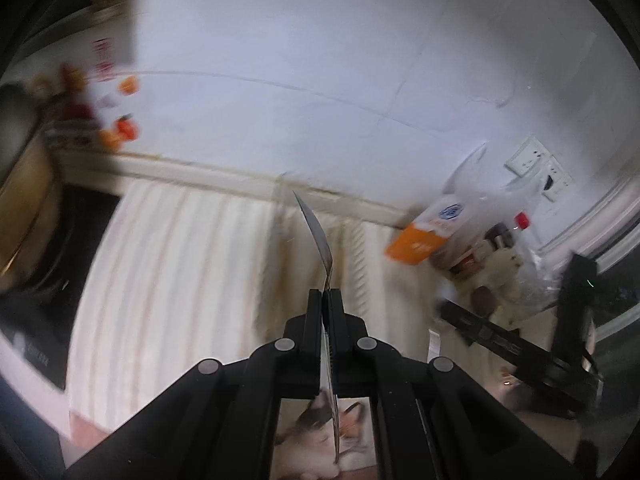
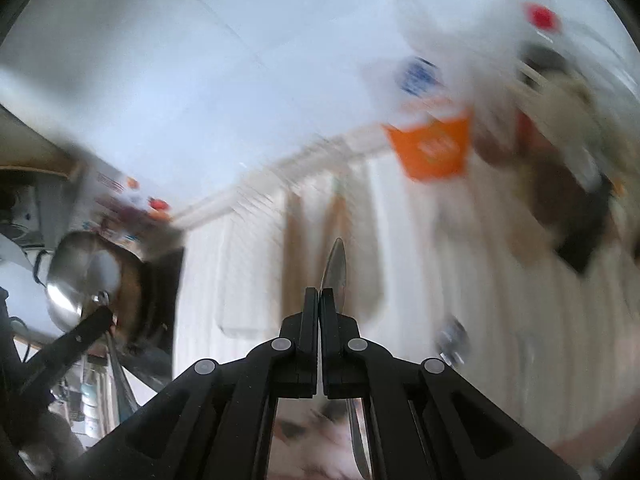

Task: Organize utensils
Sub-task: 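Carry the held utensils to the clear caddy and release them, then grasp a metal spoon with the left tool while the right tool grasps another spoon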

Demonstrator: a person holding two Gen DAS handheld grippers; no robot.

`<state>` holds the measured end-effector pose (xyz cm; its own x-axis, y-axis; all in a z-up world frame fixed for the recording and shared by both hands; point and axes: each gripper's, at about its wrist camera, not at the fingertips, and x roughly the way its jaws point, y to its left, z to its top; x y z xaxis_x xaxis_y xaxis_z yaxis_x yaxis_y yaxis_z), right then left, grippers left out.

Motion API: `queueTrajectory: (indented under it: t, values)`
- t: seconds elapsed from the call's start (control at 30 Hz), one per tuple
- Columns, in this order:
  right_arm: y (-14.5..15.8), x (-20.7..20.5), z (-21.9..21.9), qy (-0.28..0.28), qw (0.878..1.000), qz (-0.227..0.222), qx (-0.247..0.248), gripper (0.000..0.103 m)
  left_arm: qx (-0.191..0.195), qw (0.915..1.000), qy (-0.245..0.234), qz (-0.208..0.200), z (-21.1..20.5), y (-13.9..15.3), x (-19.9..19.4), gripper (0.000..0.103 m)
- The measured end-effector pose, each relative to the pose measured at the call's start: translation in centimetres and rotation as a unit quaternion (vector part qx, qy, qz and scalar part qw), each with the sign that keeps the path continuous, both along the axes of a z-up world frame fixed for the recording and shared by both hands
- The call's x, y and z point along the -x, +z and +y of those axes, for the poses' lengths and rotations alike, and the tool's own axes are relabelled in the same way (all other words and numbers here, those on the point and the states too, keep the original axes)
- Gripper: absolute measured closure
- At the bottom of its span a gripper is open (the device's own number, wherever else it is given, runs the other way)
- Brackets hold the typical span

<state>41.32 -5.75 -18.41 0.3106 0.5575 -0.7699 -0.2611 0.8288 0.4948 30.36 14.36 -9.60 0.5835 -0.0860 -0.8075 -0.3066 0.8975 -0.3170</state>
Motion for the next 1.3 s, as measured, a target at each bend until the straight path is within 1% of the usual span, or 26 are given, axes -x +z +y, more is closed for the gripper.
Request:
queueTrajectory:
  t: [0.07, 0.1, 0.13, 0.23, 0.33, 0.37, 0.43, 0.47, 0.5, 0.53, 0.57, 0.6, 0.63, 0.67, 0.7, 0.77, 0.8, 0.83, 0.9, 0.97, 1.03, 1.07, 1.1, 1.13, 1.23, 1.3]
  values:
    - [-0.5, -2.6, 2.1, 0.002, 1.0, 0.015, -0.005, 0.102, 0.005, 0.9999, -0.006, 0.015, 0.4, -1.0, -3.3, 0.102]
    - [-1.1, -3.6, 3.2, 0.004, 1.0, 0.021, -0.004, 0.102, 0.007, 0.9997, -0.008, 0.023, 0.3, -1.5, -4.2, 0.102]
    - [-1.7, -4.9, 4.4, 0.006, 1.0, 0.027, 0.001, 0.102, 0.012, 0.9991, -0.012, 0.039, 0.5, -2.7, -6.0, 0.102]
    - [-3.8, -7.5, 6.3, 0.007, 0.999, 0.044, 0.008, 0.102, 0.016, 0.9971, -0.02, 0.072, 0.9, -5.5, -8.7, 0.102]
    - [-5.9, -9.2, 7.5, 0.006, 0.997, 0.075, 0.011, 0.102, 0.015, 0.9934, -0.02, 0.112, 1.4, -7.8, -10.8, 0.1]
    - [-6.5, -9.7, 7.7, 0.007, 0.996, 0.087, 0.012, 0.101, 0.019, 0.9927, -0.02, 0.118, 1.5, -8.2, -11.0, 0.099]
    - [-6.9, -9.5, 6.8, 0.008, 0.995, 0.096, 0.012, 0.091, 0.012, 0.9919, -0.011, 0.126, 1.9, -8.8, -11.0, 0.099]
    - [-6.7, -9.2, 6.0, 0.003, 0.996, 0.089, 0.017, 0.079, 0.004, 0.9922, -0.004, 0.125, 1.9, -8.8, -10.8, 0.097]
    - [-6.6, -9.1, 5.0, 0.001, 0.996, 0.084, 0.017, 0.075, -0.009, 0.9925, 0.002, 0.122, 1.9, -8.6, -10.4, 0.095]
    - [-6.3, -8.8, 4.1, -0.003, 0.997, 0.08, 0.017, 0.074, -0.021, 0.9925, 0.005, 0.12, 1.8, -8.4, -9.9, 0.087]
    - [-5.8, -8.1, 2.8, -0.01, 0.997, 0.073, 0.026, 0.074, -0.032, 0.9925, 0.009, 0.118, 1.6, -8.3, -9.4, 0.073]
    - [-5.5, -7.7, 1.9, -0.015, 0.997, 0.063, 0.034, 0.073, -0.053, 0.9918, 0.016, 0.115, 1.3, -8.0, -8.7, 0.062]
    - [-4.9, -6.9, 0.5, -0.022, 0.998, 0.051, 0.042, 0.072, -0.075, 0.9911, 0.021, 0.108, 0.8, -7.5, -7.9, 0.042]
    - [-4.3, -5.9, -1.1, -0.032, 0.997, 0.038, 0.055, 0.065, -0.089, 0.9909, 0.026, 0.097, 0.6, -7.1, -7.2, 0.034]
    - [-4.0, -4.9, -2.4, -0.039, 0.996, 0.028, 0.069, 0.058, -0.108, 0.99, 0.033, 0.085, 0.1, -6.6, -6.4, 0.03]
    - [-3.4, -3.1, -5.3, -0.058, 0.995, 0.01, 0.086, 0.051, -0.148, 0.9861, 0.041, 0.064, -1.6, -6.0, -4.6, 0.0]
    - [-3.4, -1.8, -7.4, -0.073, 0.992, 0.005, 0.1, 0.047, -0.156, 0.9853, 0.04, 0.058, -2.4, -6.1, -3.8, 0.0]
    - [-3.6, -0.9, -8.8, -0.082, 0.991, 0.004, 0.108, 0.046, -0.159, 0.9848, 0.039, 0.059, -3.1, -6.2, -3.3, 0.0]
    - [-4.5, 1.0, -12.0, -0.101, 0.987, 0.008, 0.128, 0.039, -0.169, 0.9825, 0.031, 0.072, -5.0, -7.1, -2.3, 0.0]
    - [-6.4, 2.5, -14.9, -0.115, 0.98, 0.025, 0.16, 0.038, -0.17, 0.9817, 0.023, 0.083, -7.2, -8.4, -1.1, 0.0]
    - [-8.6, 3.4, -17.1, -0.118, 0.976, 0.053, 0.176, 0.038, -0.166, 0.9811, 0.022, 0.097, -9.4, -10.2, 0.0, 0.0]
    - [-9.8, 3.7, -18.0, -0.117, 0.975, 0.069, 0.178, 0.038, -0.165, 0.9798, 0.015, 0.112, -10.5, -11.4, 0.3, 0.0]
    - [-11.1, 4.1, -18.6, -0.113, 0.973, 0.084, 0.182, 0.038, -0.167, 0.9783, 0.008, 0.122, -11.2, -12.2, 0.4, 0.0]
    - [-12.4, 4.4, -18.8, -0.106, 0.971, 0.098, 0.19, 0.038, -0.173, 0.9749, -0.006, 0.14, -12.4, -13.5, 0.4, 0.0]
    - [-15.0, 5.5, -18.5, -0.078, 0.97, 0.118, 0.195, 0.038, -0.182, 0.9678, -0.037, 0.17, -14.8, -16.1, 0.5, 0.0]
    - [-16.3, 6.2, -17.7, -0.059, 0.97, 0.126, 0.201, 0.038, -0.18, 0.9657, -0.049, 0.181, -15.7, -17.1, 0.8, 0.0]
